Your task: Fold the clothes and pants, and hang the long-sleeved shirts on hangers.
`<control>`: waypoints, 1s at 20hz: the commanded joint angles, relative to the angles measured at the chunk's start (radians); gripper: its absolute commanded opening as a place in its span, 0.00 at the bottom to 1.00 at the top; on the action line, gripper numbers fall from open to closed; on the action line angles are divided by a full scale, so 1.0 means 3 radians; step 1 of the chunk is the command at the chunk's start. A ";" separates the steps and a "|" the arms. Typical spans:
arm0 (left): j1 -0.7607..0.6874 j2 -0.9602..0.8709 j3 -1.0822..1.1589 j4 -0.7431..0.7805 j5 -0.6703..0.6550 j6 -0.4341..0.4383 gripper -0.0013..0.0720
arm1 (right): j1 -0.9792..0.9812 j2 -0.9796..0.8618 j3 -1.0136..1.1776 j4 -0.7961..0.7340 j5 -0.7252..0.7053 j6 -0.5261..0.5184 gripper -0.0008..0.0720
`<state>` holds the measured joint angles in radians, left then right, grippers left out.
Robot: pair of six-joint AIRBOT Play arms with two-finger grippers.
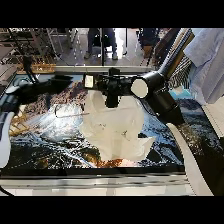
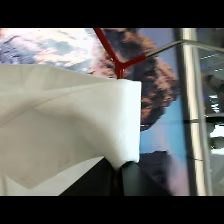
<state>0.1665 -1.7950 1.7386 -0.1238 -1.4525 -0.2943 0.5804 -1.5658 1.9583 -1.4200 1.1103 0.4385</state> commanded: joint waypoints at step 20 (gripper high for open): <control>-0.1205 0.0458 -0.0702 0.2358 0.0772 -0.3258 0.81 | -0.0231 0.0488 0.0207 -0.1211 -0.0182 0.2413 0.04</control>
<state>-0.0925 -1.6581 1.6215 0.6136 -1.3579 -1.2625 0.5114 -1.4387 2.0190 -1.7763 1.0584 1.1519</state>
